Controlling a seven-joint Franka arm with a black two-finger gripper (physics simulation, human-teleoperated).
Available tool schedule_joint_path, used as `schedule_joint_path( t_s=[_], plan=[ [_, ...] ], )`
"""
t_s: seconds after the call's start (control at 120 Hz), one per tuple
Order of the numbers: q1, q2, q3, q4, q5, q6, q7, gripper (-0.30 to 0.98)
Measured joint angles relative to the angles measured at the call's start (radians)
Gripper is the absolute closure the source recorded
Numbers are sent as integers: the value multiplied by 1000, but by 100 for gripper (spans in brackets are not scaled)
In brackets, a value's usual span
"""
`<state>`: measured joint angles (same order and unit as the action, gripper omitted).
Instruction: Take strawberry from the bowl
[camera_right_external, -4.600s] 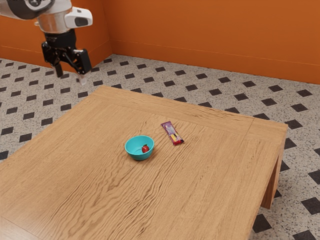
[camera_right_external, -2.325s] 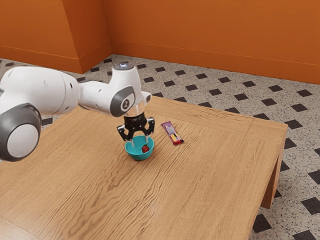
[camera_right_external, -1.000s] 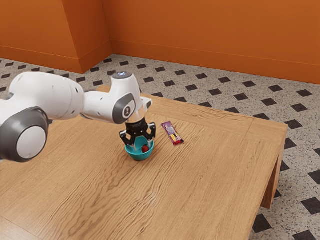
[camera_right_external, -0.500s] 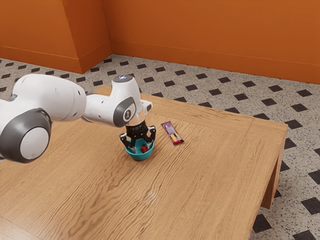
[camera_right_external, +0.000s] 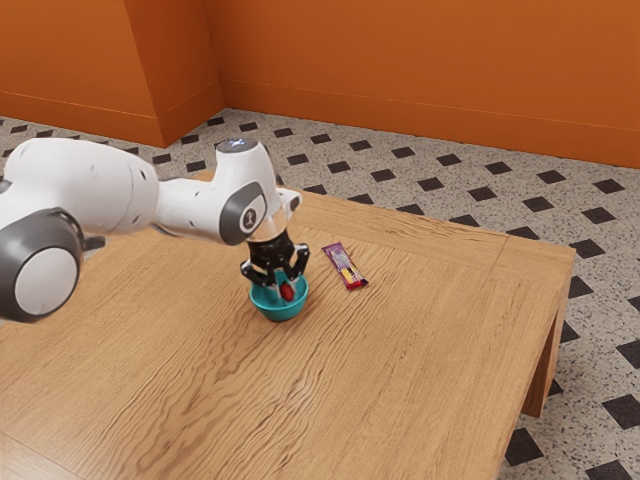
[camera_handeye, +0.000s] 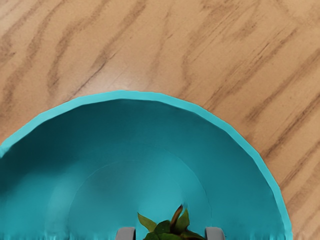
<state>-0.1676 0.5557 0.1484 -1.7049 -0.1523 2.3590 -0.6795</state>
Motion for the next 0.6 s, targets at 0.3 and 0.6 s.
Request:
schedule_joint_path(
  t_s=[0.3,0.6],
  plan=[
    [-111,-310,-8,-373,5,-5,-22,69],
    [-170,-305,-9,-464,-10,-11,-30,68]
  ],
)
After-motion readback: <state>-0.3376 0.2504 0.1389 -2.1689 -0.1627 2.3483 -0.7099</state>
